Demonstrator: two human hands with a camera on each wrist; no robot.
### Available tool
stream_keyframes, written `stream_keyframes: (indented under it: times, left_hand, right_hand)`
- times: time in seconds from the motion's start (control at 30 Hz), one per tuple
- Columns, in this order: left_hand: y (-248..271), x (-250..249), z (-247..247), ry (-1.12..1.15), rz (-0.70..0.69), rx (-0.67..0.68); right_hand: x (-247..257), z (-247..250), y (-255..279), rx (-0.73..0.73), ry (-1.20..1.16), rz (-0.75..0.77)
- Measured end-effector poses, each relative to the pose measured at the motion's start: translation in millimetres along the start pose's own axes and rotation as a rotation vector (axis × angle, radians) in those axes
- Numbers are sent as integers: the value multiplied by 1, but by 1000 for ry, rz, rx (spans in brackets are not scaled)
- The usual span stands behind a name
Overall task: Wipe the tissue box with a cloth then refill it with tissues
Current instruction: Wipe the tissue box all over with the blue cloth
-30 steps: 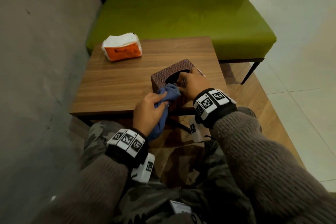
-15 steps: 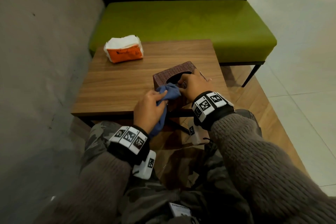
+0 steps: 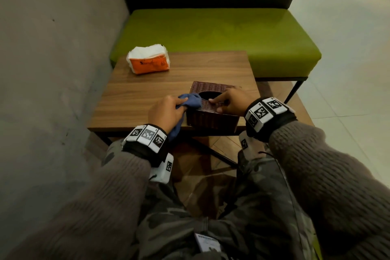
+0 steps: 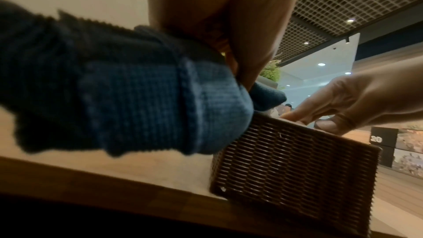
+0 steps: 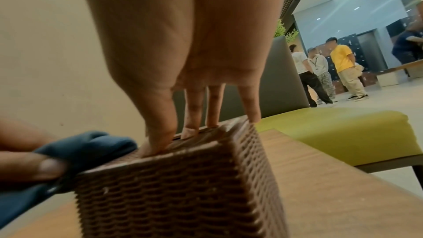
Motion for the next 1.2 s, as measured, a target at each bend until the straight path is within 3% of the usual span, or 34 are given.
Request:
stream_keyframes:
  times: [0.2, 0.33, 0.53, 0.73, 0.9, 1.1, 1.2]
  left_hand:
    - [12, -8, -12, 138, 67, -280]
    - [34, -18, -32, 143, -18, -317]
    - [14, -10, -21, 184, 59, -323]
    - [39, -28, -41, 147, -70, -208]
    - [11, -8, -16, 181, 48, -236]
    - [43, -21, -37, 138, -169, -89]
    - [24, -6, -24, 176, -93, -105]
  right_hand:
    - [7, -7, 2, -30, 121, -108]
    - [7, -11, -2, 36, 125, -117]
    - [9, -7, -8, 103, 159, -71]
    - [5, -6, -5, 80, 219, -24]
    - [13, -8, -5, 118, 302, 37]
    - [15, -8, -6, 76, 269, 27]
    - [15, -12, -8, 75, 224, 1]
Point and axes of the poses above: each hand's wrist, its own y-axis away from the middle knuckle, its own z-axis out of the back of the hand, x = y × z, the point moved 5 cm from there along -y, towards the middle knuckle, and after that the axes turned 9 degrees about y, right-handed, at the moved point
